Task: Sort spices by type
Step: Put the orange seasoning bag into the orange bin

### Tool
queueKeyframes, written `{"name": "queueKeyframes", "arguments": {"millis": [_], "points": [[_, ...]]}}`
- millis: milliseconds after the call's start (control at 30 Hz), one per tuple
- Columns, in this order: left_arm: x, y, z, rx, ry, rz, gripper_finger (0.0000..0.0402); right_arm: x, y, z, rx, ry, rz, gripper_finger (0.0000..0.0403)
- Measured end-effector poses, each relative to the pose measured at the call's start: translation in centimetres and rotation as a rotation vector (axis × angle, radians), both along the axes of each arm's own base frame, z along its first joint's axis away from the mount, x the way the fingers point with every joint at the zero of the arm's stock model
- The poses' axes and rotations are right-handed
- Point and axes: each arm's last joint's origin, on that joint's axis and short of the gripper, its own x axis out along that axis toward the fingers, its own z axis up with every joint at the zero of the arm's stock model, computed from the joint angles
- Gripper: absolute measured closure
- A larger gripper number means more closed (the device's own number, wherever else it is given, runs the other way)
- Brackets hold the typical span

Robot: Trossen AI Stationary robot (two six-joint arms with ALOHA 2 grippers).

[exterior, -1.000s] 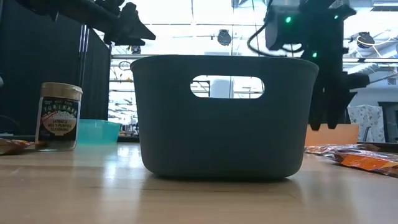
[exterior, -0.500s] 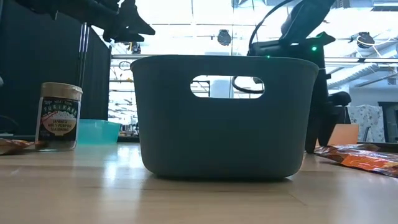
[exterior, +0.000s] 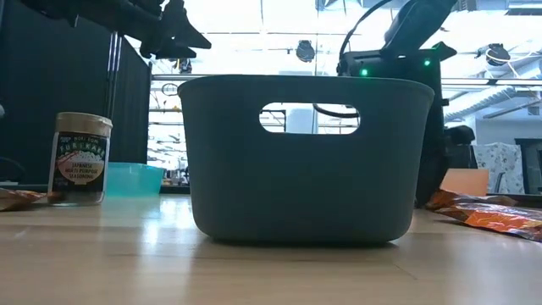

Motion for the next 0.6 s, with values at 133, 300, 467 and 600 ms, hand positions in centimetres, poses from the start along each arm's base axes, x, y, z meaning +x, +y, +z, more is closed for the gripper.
{"name": "queueKeyframes", "arguments": {"millis": [133,300,467,600], "points": [[0.0,0.0,0.0,0.0,-0.001,-0.001,0.0052,-0.1,0.0,0.0,-0.003,0.007,0.022,0.0394],[0.0,0.0,0.0,0.0,-0.001,0.0,0.0052,-0.8,-0.1,1.1,-0.048,0.032,0.038,0.0398],[0.0,0.0,0.0,0.0,-0.001,-0.001,0.0052,-1.8,-0.3,5.0,-0.126,-0.065,0.029,0.0398],[0.0,0.0,0.0,0.001,-0.003,-0.001,0.0052,-2.6,-0.7,8.7,-0.294,-0.219,0.011,0.0398]]}}
